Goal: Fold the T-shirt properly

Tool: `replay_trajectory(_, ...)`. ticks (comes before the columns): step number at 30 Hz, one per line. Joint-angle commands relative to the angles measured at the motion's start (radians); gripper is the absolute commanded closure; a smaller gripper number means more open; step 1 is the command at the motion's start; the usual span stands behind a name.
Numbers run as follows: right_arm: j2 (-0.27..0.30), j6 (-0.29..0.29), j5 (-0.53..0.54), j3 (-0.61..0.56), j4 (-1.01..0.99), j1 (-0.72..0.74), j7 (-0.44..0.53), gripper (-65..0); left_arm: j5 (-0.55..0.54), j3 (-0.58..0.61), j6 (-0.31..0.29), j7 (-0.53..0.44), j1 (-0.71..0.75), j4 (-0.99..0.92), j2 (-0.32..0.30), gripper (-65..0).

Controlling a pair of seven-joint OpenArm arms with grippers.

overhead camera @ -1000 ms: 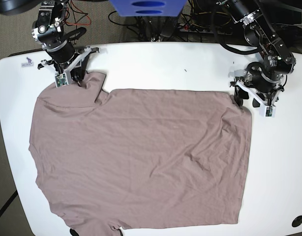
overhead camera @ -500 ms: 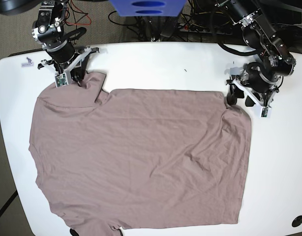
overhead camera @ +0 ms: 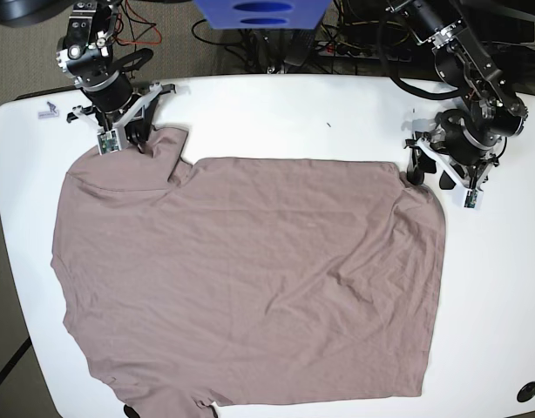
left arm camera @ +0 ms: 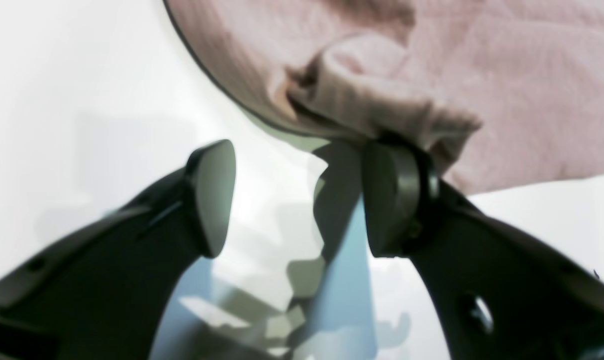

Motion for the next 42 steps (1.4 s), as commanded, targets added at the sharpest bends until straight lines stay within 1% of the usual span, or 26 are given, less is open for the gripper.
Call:
replay_trajectory(1, 0.006, 0.003, -0.012, 0.003, 0.006, -0.016, -0.024, -0.1, 0.017, -0.034, 0.005, 0.006, -0.020, -0.035, -0.009, -37.5)
replay_trajectory(7, 0.006, 0.004, -0.010, 0.003, 0.007, -0.015, -0.021, -0.1, 0.035, -0.083, 0.005, 0.016, -0.037, -0.025, -0.011, -37.5)
replay_trajectory(9, 0.008, 0.000, -0.009, 0.001, 0.005, -0.012, -0.023, -0.2, 0.023, -0.079, 0.005, 0.027, -0.033, 0.013, -0.009, -38.3)
replay_trajectory(17, 0.008, -0.001, -0.009, 0.001, 0.005, -0.009, -0.028, -0.1, 0.009, -0.051, 0.005, 0.050, -0.027, 0.064, -0.011, -39.0)
replay_trajectory(19, 0.006, -0.001, -0.010, 0.002, 0.004, -0.011, -0.025, -0.1, -0.007, -0.051, 0.005, 0.072, -0.037, 0.052, -0.008, -40.8)
replay_trajectory(25, 0.006, -0.002, -0.010, 0.001, 0.006, -0.011, -0.024, -0.2, -0.024, -0.043, 0.005, 0.084, -0.043, 0.033, -0.008, -42.1)
replay_trajectory(33, 0.008, -0.002, -0.010, 0.000, 0.004, -0.012, -0.030, -0.3, 0.000, -0.048, 0.005, 0.077, -0.052, -0.026, -0.009, -41.7)
replay_trajectory(42, 0.009, 0.000, -0.013, 0.001, 0.006, -0.011, -0.025, -0.5, -0.006, -0.066, 0.005, 0.080, -0.053, -0.026, -0.010, -42.1)
